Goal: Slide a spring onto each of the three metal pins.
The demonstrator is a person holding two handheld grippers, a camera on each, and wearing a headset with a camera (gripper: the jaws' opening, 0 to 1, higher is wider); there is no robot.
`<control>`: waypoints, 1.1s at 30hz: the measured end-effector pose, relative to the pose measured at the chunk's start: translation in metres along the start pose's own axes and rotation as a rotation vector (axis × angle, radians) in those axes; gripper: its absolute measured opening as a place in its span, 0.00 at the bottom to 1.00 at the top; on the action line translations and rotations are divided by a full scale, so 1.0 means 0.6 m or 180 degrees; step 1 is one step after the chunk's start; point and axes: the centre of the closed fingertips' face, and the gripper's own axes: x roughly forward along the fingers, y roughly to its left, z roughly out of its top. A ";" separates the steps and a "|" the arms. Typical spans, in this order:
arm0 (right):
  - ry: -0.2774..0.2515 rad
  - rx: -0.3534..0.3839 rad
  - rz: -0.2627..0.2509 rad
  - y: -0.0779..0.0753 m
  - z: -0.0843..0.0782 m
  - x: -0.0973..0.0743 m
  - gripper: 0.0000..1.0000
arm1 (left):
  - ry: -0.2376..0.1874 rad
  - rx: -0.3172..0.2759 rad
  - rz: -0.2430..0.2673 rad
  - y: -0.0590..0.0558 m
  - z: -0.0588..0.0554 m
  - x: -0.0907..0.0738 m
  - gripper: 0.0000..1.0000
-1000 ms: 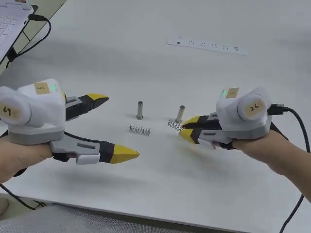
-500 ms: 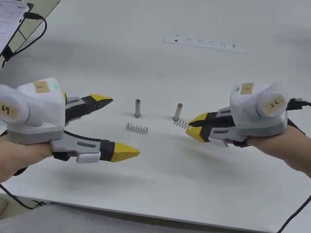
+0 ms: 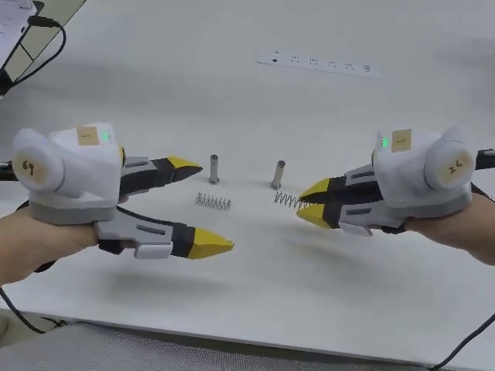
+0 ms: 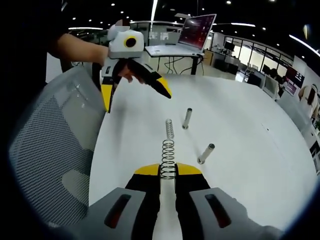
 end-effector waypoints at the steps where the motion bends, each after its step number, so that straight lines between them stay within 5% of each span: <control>1: -0.0005 -0.0002 0.0014 0.002 0.000 -0.001 0.08 | 0.0007 0.0014 -0.0029 -0.002 0.000 0.003 0.66; 11: -0.0018 -0.0083 0.0117 0.016 0.005 -0.005 0.08 | 0.0042 0.0100 -0.0226 -0.018 0.012 0.036 0.60; 33: -0.0162 -0.0289 0.0284 0.038 0.027 -0.019 0.07 | -0.0005 0.0095 -0.0568 -0.043 0.035 0.082 0.30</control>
